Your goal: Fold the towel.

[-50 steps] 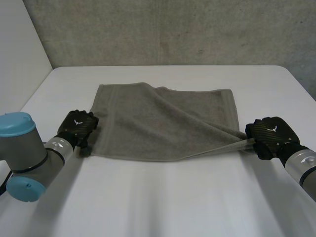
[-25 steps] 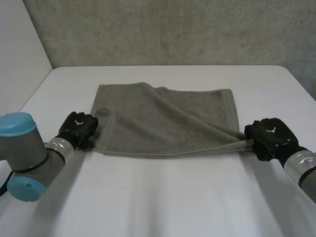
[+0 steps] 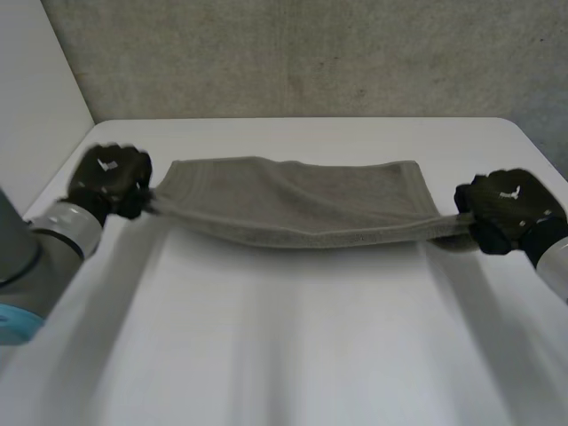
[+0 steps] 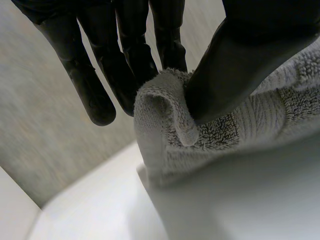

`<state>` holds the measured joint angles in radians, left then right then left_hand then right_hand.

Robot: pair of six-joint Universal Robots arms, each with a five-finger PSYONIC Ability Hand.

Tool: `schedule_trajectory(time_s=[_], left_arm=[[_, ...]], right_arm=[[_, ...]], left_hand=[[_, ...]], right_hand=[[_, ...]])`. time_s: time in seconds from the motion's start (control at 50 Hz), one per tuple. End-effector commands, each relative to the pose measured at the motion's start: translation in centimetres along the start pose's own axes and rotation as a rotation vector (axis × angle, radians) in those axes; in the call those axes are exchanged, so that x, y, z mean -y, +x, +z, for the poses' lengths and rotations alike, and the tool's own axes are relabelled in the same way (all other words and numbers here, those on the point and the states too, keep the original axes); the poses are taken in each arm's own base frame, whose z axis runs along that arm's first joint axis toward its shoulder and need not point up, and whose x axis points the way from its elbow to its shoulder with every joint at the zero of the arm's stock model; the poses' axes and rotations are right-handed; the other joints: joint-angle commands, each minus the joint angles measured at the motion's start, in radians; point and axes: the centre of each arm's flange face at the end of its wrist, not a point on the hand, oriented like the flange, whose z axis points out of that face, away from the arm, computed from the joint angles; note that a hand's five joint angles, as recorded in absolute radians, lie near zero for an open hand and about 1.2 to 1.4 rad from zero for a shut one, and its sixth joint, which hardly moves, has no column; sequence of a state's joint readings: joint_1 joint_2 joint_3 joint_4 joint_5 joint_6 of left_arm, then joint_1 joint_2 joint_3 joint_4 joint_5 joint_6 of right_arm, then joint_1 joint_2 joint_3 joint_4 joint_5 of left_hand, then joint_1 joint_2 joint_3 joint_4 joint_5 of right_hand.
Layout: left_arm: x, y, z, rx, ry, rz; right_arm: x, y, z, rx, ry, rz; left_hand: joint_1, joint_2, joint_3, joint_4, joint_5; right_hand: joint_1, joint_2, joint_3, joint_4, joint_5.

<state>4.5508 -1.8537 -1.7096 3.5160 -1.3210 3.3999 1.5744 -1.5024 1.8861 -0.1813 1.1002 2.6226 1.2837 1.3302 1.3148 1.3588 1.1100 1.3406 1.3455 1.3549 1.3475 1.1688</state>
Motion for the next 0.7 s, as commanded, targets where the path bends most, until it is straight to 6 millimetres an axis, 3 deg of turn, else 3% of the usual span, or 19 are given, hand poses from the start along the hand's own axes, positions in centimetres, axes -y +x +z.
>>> schedule_trajectory(time_s=[0.02,0.06,0.08,0.12,0.18,0.22,0.28,0.34,0.36,0.38,0.4,0.44,0.46,0.5,0.52,0.56,0.58,0.62,0.7], left_arm=[[6.5,-2.2,-3.0,0.057,0.13,-0.072],[7.8,-2.5,-3.7,0.057,0.16,-0.076],[7.8,-2.5,-3.7,0.057,0.16,-0.076],[9.8,-3.1,-4.6,0.046,0.213,-0.08],[11.4,-3.9,-4.9,0.045,0.262,-0.088],[12.0,-4.3,-4.8,0.049,0.281,-0.098],[13.1,-4.8,-4.5,0.049,0.313,-0.129],[12.9,-5.1,-3.6,0.041,0.304,-0.166],[12.9,-5.1,-3.6,0.041,0.304,-0.167],[11.8,-5.2,-2.5,0.038,0.27,-0.181],[10.5,-5.1,-1.4,0.032,0.232,-0.197],[9.5,-5.0,-0.3,0.023,0.198,-0.212],[9.5,-5.0,-0.3,0.023,0.198,-0.212],[7.4,-4.9,1.6,0.011,0.129,-0.239],[7.4,-4.9,1.7,0.011,0.128,-0.239],[5.1,-4.6,4.0,0.012,0.057,-0.26],[5.1,-4.6,4.0,0.012,0.057,-0.26],[4.4,-3.8,6.1,0.014,0.028,-0.268],[4.1,-4.3,8.0,0.047,0.02,-0.268]], right_arm=[[4.8,1.2,-2.3,0.011,0.008,-0.002],[7.7,2.1,-3.4,-0.011,0.053,-0.025],[7.7,2.1,-3.5,-0.011,0.053,-0.025],[11.2,3.0,-4.7,-0.041,0.13,-0.054],[12.8,3.4,-5.1,-0.057,0.17,-0.059],[15.3,4.4,-5.8,-0.08,0.222,-0.065],[16.3,5.1,-5.9,-0.085,0.214,-0.063],[16.1,5.4,-5.3,-0.079,0.188,-0.054],[15.4,5.4,-4.1,-0.052,0.15,-0.041],[14.3,5.2,-2.6,-0.019,0.106,-0.034],[14.3,5.2,-2.6,-0.019,0.105,-0.034],[12.7,3.6,-0.1,0.061,0.033,-0.054],[12.7,3.6,-0.1,0.062,0.033,-0.054],[10.2,2.5,2.5,0.084,-0.076,-0.098],[10.2,2.5,2.5,0.084,-0.077,-0.098],[8.2,1.7,4.9,0.07,-0.161,-0.183],[8.1,1.7,4.9,0.07,-0.161,-0.183],[7.4,0.9,6.0,0.074,-0.188,-0.232],[7.3,-0.1,9.1,0.021,-0.14,-0.333]], left_hand=[[0.113,0.066,0.081,0.037,0.112],[0.113,0.066,0.081,0.037,0.112],[0.113,0.066,0.081,0.037,0.112],[0.113,0.066,0.081,0.037,0.112],[0.113,0.066,0.081,0.037,0.112],[0.113,0.066,0.081,0.037,0.112],[0.113,0.066,0.081,0.037,0.112],[0.113,0.066,0.081,0.037,0.112],[0.113,0.066,0.081,0.037,0.112],[0.113,0.066,0.081,0.037,0.112],[0.113,0.066,0.081,0.037,0.112],[0.113,0.066,0.081,0.037,0.112],[0.113,0.066,0.081,0.037,0.112],[0.113,0.066,0.081,0.037,0.112],[0.113,0.066,0.081,0.037,0.112],[0.113,0.066,0.081,0.037,0.112],[0.113,0.066,0.081,0.037,0.112],[0.113,0.066,0.081,0.037,0.112],[0.113,0.066,0.081,0.037,0.112]], right_hand=[[0.056,0.051,0.041,0.049,0.053],[0.056,0.051,0.041,0.049,0.053],[0.056,0.051,0.041,0.049,0.053],[0.056,0.051,0.041,0.049,0.053],[0.056,0.051,0.041,0.049,0.053],[0.056,0.051,0.041,0.049,0.053],[0.056,0.051,0.041,0.049,0.053],[0.056,0.051,0.041,0.049,0.053],[0.056,0.051,0.041,0.049,0.053],[0.056,0.051,0.041,0.049,0.053],[0.056,0.051,0.041,0.049,0.053],[0.056,0.051,0.041,0.049,0.053],[0.056,0.051,0.041,0.049,0.053],[0.056,0.051,0.041,0.049,0.053],[0.056,0.051,0.041,0.049,0.053],[0.056,0.051,0.041,0.049,0.053],[0.056,0.051,0.041,0.049,0.053],[0.056,0.051,0.041,0.049,0.053],[0.056,0.051,0.041,0.049,0.053]])
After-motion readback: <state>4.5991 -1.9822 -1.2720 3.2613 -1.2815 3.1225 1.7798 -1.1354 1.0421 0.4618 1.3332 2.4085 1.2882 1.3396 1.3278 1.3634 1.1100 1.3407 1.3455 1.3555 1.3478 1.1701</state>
